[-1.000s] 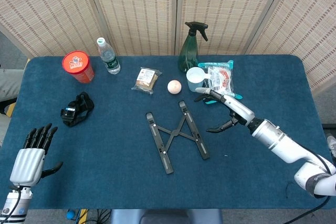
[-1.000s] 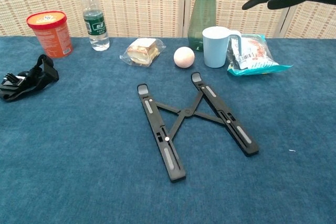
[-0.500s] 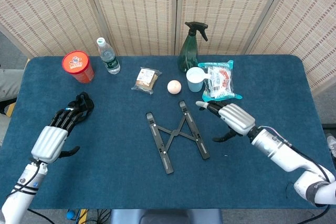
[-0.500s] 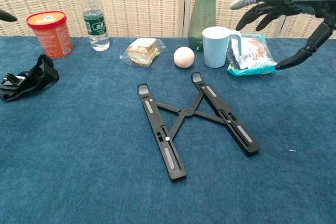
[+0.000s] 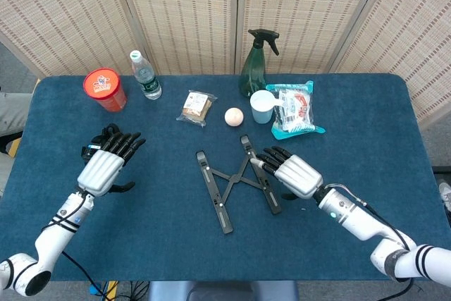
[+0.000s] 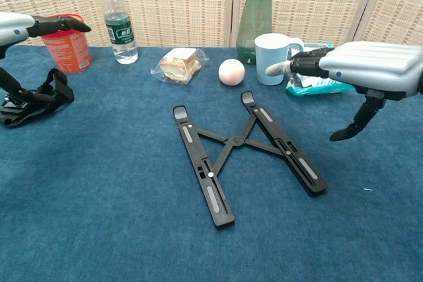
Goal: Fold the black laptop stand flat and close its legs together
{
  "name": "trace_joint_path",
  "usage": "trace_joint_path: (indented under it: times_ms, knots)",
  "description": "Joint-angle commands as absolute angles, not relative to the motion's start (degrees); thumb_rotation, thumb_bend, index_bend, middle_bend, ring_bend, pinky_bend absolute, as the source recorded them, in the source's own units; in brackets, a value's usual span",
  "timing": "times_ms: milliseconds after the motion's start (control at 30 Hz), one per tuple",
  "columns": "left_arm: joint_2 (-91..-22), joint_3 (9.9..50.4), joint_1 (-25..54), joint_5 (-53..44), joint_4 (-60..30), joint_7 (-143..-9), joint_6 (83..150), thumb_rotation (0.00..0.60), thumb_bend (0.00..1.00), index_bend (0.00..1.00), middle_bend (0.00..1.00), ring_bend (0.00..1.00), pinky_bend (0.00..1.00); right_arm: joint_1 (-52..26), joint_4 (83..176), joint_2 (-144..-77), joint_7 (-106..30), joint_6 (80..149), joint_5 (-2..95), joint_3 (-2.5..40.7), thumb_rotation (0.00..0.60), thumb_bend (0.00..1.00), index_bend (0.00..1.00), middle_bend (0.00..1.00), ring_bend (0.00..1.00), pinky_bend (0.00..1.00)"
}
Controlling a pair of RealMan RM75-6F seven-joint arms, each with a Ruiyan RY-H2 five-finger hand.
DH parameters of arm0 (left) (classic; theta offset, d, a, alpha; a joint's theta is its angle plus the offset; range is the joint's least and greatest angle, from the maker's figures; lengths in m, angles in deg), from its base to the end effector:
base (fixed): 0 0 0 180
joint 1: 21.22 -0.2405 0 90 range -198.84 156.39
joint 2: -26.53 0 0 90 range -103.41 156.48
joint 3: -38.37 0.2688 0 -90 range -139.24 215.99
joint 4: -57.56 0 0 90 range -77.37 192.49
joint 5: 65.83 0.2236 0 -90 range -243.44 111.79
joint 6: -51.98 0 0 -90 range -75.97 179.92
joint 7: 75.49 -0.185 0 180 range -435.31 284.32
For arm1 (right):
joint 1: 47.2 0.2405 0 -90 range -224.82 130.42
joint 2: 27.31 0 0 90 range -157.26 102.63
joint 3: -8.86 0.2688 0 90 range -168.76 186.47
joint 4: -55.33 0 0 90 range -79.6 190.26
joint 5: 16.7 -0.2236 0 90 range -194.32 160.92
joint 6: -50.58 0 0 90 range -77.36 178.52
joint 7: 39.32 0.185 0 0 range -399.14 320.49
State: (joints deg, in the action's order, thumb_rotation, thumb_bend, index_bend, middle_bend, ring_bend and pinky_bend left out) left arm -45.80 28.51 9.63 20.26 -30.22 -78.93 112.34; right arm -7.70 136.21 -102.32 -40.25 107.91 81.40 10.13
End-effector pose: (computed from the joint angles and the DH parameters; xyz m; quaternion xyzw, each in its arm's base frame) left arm -0.2037 0.3685 0.0601 -0.7403 -0.3165 -0.4070 0.4314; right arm -0.1836 -0.3604 0.0092 0.8463 -0.2130 0.3535 0.3368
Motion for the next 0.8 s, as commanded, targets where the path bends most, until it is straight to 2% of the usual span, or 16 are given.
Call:
trace_joint_path:
  times_ms: [33, 367, 800]
  knots:
    - [-47.9, 28.6, 11.4, 20.0, -27.6, -77.2, 110.8, 0.6, 0.15, 0.02, 0.0, 0.0, 0.0, -8.3, 131.6, -105.7, -44.5, 110.4, 83.0, 9.5, 0.6, 0.0, 0.0, 0.09, 0.0, 0.09]
    - [-53.0, 29.6, 14.8, 19.3, -21.0, -73.0, 108.4, 0.6, 0.15, 0.02, 0.0, 0.0, 0.0, -9.1, 124.5, -110.9, -48.2, 112.0, 83.4, 8.0, 0.6, 0.0, 0.0, 0.02, 0.0, 0.0]
    - [-59.6, 30.3, 19.2, 18.3, -13.2, -69.1, 104.6, 0.6, 0.15, 0.01, 0.0, 0.0, 0.0, -10.5, 115.4, -119.6, -50.9, 117.1, 84.7, 7.3, 0.6, 0.0, 0.0, 0.0, 0.0, 0.0]
